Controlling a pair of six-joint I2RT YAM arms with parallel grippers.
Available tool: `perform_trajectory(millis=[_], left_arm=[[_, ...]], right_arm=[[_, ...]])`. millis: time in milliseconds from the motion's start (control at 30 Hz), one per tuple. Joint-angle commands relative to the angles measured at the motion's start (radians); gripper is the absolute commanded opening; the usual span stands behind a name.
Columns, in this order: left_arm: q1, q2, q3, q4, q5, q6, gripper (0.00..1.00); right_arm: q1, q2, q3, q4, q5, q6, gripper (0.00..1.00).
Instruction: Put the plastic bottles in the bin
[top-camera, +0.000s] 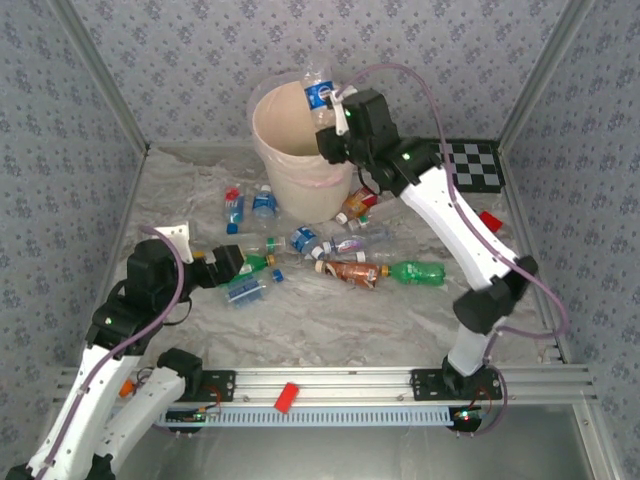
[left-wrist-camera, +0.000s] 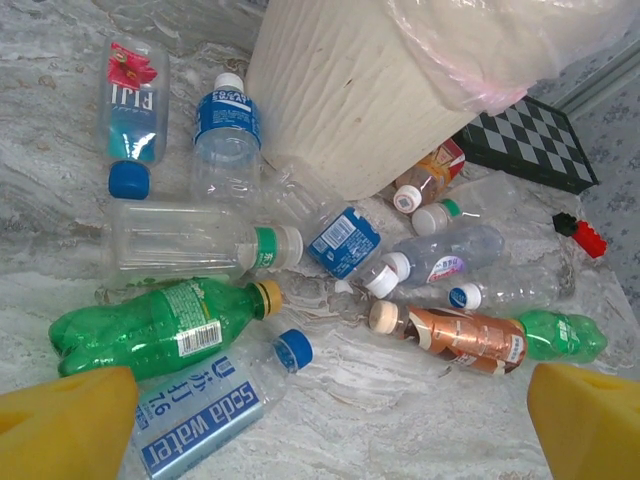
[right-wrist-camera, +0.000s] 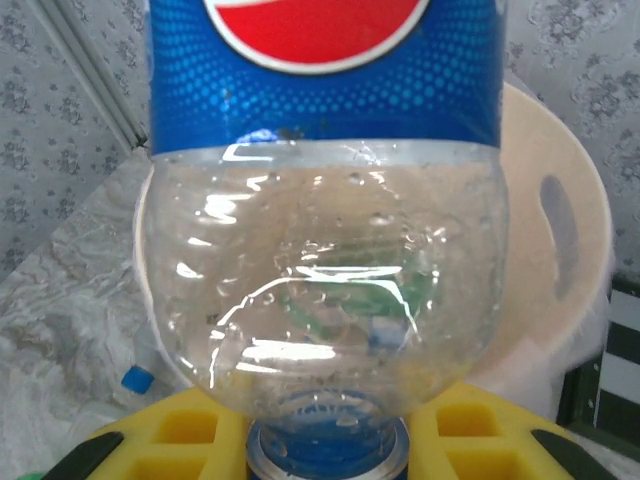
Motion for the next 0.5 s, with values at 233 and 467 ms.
perform_trajectory(millis=[233,467], left_arm=[[0.005,-0.041,0.002,-0.054,0.012,0.029,1.00],[0.005,-0.045,-0.001,-0.059,0.004,0.032,1.00]], right_arm=[[-0.024,0.231,0.339,-0.185,-0.032,-0.008,0.27],[-0.027,0.234,0.338,-0.174,-0.039,0.004,0.28]])
